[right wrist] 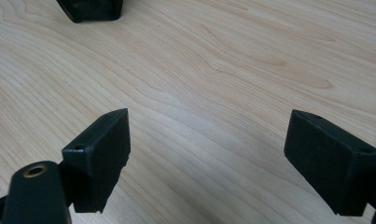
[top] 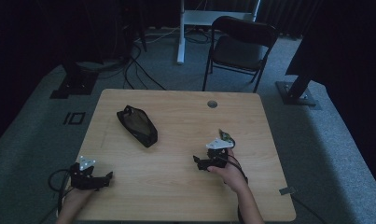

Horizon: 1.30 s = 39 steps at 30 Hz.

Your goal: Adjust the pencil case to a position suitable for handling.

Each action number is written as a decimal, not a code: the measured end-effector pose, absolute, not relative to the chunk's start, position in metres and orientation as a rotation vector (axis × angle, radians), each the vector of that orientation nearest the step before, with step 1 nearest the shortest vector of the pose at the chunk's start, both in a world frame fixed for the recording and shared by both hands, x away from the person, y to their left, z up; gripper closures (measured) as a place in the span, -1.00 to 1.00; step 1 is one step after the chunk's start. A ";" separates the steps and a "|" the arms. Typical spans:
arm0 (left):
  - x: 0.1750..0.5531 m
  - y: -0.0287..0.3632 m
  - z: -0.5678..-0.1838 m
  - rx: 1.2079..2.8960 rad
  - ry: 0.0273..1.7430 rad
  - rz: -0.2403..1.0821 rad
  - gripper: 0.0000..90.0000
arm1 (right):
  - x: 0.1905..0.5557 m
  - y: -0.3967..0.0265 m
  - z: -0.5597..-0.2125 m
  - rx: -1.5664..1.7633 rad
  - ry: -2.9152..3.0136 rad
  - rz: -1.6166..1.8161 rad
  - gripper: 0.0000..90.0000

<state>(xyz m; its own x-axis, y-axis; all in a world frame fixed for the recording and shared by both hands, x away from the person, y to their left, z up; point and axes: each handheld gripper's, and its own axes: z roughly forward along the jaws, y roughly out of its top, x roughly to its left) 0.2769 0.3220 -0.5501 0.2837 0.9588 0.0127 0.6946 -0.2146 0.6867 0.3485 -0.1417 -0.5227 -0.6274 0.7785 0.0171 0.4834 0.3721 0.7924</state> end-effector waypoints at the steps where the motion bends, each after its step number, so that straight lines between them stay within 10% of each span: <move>1: 0.277 0.322 -0.550 1.987 1.477 0.602 -1.00 | 0.349 -0.140 -0.523 1.101 2.280 1.134 -0.69; 39: 0.277 0.322 -0.550 1.985 1.477 0.602 -1.00 | 0.371 -0.037 -0.520 0.956 2.346 1.298 -0.69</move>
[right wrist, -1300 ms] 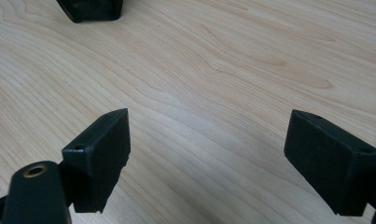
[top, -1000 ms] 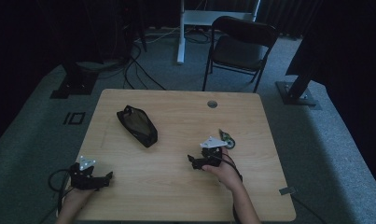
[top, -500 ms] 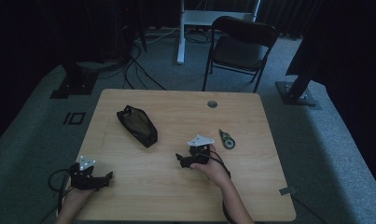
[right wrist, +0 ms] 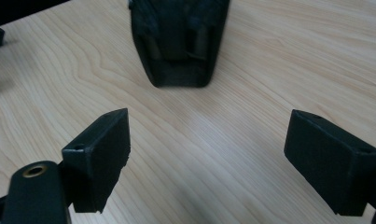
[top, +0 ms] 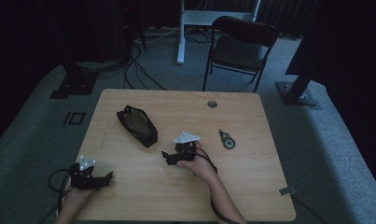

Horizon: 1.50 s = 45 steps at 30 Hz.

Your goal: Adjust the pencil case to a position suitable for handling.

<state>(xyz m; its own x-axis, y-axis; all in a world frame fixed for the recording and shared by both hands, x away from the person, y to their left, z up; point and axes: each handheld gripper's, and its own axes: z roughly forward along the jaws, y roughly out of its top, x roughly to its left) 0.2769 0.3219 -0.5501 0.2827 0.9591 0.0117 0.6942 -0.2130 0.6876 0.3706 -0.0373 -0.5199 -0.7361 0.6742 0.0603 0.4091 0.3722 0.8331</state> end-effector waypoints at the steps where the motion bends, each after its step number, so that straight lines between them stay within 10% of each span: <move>1: 0.277 0.322 -0.550 1.985 1.477 0.602 -1.00 | 0.371 -0.034 -0.519 0.949 2.343 1.299 -0.69; 12: 0.277 0.322 -0.550 1.985 1.477 0.601 -1.00 | 0.378 -0.005 -0.514 0.911 2.352 1.329 -0.63; 23: 0.277 0.322 -0.550 1.989 1.474 0.600 -1.00 | 0.386 0.013 -0.509 0.917 2.296 1.325 0.04; 45: 0.277 0.322 -0.550 1.989 1.474 0.600 -1.00 | 0.402 0.028 -0.517 0.947 2.352 1.249 0.46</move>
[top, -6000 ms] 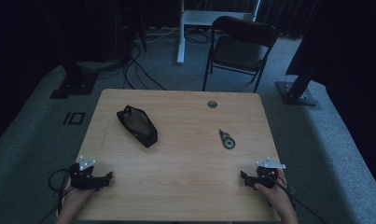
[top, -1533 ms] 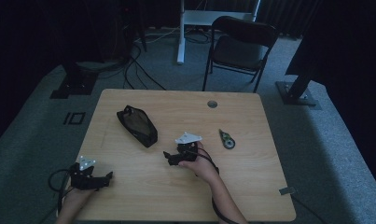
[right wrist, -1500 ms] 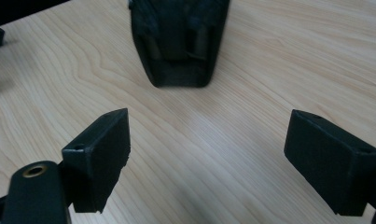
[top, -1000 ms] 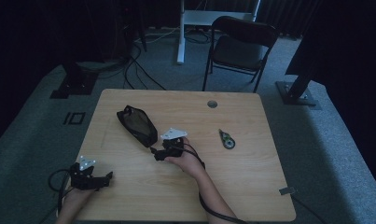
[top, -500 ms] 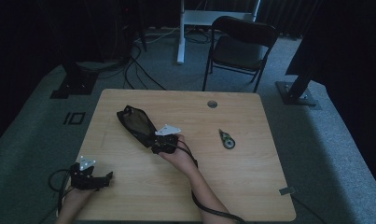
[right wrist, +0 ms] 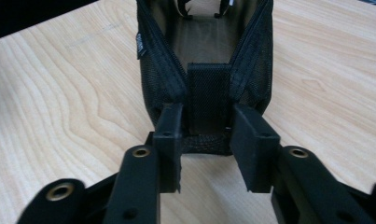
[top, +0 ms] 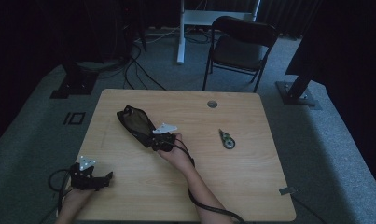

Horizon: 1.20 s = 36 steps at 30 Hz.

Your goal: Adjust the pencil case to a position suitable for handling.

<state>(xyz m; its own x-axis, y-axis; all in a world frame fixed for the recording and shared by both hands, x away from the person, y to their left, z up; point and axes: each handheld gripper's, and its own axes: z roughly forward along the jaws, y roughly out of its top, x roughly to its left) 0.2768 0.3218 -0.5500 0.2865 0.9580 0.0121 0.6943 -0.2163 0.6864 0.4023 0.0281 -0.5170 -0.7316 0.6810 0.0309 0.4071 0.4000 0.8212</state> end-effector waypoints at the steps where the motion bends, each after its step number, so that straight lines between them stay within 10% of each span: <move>1: 0.277 0.322 -0.550 1.989 1.474 0.600 -1.00 | 0.403 0.029 -0.517 0.943 2.361 1.243 0.55; 36: 0.277 0.322 -0.550 1.992 1.468 0.598 -1.00 | 0.385 -0.006 -0.516 0.922 2.359 1.217 0.62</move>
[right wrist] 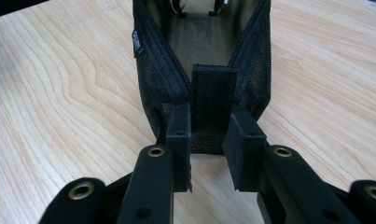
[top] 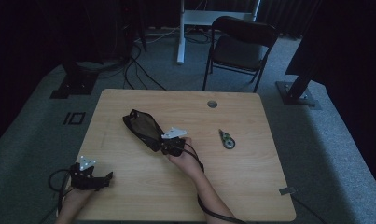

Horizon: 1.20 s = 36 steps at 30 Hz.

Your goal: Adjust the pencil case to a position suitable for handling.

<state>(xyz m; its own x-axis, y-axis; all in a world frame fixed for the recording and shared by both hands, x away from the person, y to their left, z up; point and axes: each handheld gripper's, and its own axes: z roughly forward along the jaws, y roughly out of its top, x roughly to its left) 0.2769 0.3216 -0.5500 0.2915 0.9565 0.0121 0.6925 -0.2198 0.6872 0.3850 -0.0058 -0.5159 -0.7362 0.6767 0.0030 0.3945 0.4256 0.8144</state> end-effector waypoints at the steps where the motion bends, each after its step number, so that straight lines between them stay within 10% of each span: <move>1: 0.277 0.322 -0.550 1.990 1.467 0.599 -1.00 | 0.385 -0.006 -0.516 0.922 2.359 1.217 0.62; 36: 0.277 0.322 -0.550 1.993 1.466 0.599 -1.00 | 0.342 -0.097 -0.517 1.003 2.296 1.172 0.62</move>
<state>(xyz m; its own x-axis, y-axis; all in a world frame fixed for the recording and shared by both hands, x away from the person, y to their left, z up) 0.2769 0.3217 -0.5501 0.2925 0.9562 0.0135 0.6918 -0.2213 0.6874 0.3416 -0.0971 -0.5169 -0.6765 0.7364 -0.0076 0.4256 0.3993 0.8121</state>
